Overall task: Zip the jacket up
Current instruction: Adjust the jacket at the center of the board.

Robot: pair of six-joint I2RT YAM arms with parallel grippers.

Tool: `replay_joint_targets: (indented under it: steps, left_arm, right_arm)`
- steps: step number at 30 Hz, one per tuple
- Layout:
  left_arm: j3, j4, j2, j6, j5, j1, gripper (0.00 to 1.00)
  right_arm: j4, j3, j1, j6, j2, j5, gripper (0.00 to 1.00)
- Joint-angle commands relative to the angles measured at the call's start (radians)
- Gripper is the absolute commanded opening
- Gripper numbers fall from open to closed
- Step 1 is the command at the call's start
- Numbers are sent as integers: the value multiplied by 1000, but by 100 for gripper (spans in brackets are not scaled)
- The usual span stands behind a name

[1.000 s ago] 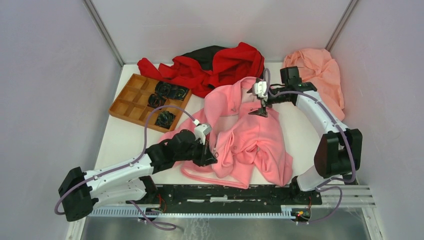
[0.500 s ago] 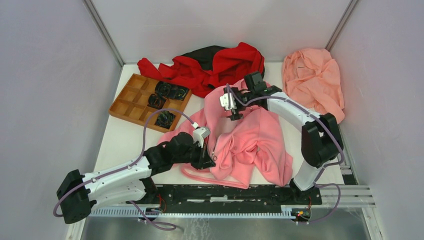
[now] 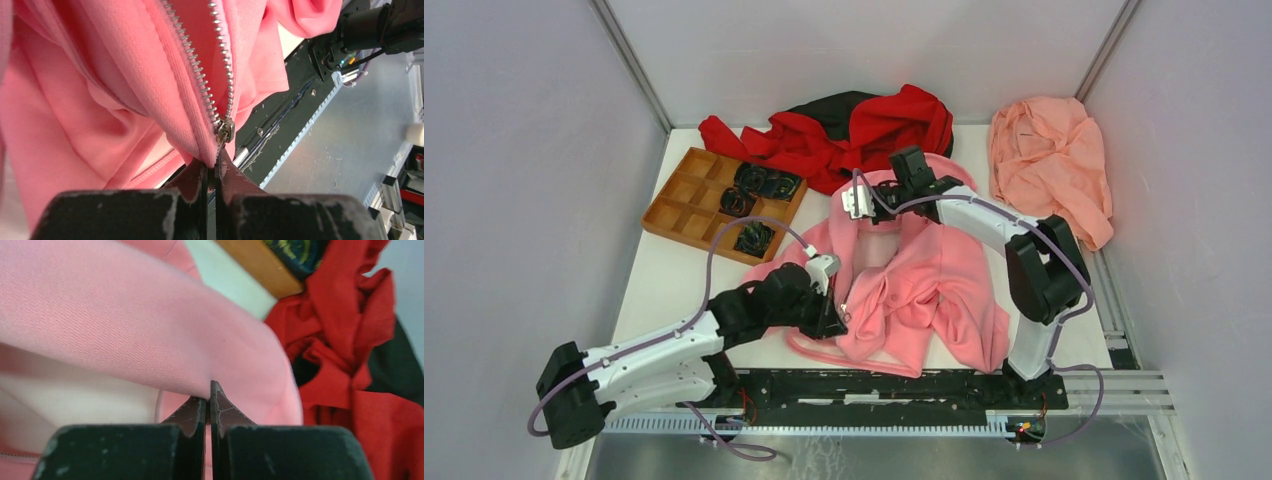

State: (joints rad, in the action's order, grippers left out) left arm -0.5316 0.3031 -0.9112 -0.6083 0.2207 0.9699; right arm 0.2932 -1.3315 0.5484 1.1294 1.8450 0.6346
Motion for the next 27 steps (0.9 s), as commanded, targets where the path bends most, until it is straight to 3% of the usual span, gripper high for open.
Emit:
replay_joint_targets:
  steps: [1,5,12,14,17,21,23,27]
  left_arm:
    - [-133,204,28,78,-113,-5,2]
    - [-370,369,-31,229,-329,-52,2]
    - [-1049,624,-383,618,-533,-160,2]
    - [-1263,670,-467,744,-580,-160,2]
    - [-1439,718,-552,898,-605,-160,2]
    - [-1423,737,-569,1055,-602,-161,2]
    - [-1315,738,-548,1105,-545,-163,2]
    - [-1046,723,-524,1133,-337,-164,2]
  right_arm:
    - [-84,-96,-1,-80,-111,-107,0]
    - [-157,-210,-23,-110,-223,-298,0]
    - [-86,-676,-59,-142,-233,-474,0]
    - [-78,-731,-64,-117,-250,-516,0]
    - [-66,-681,-91,-94,-313,-555,0]
    - [-8,-468,-196,-134,-403,-487,0]
    - [11,-285,-244,-150,-446,-422,0]
    - [-40,42,-263,-197,-462,-368,9]
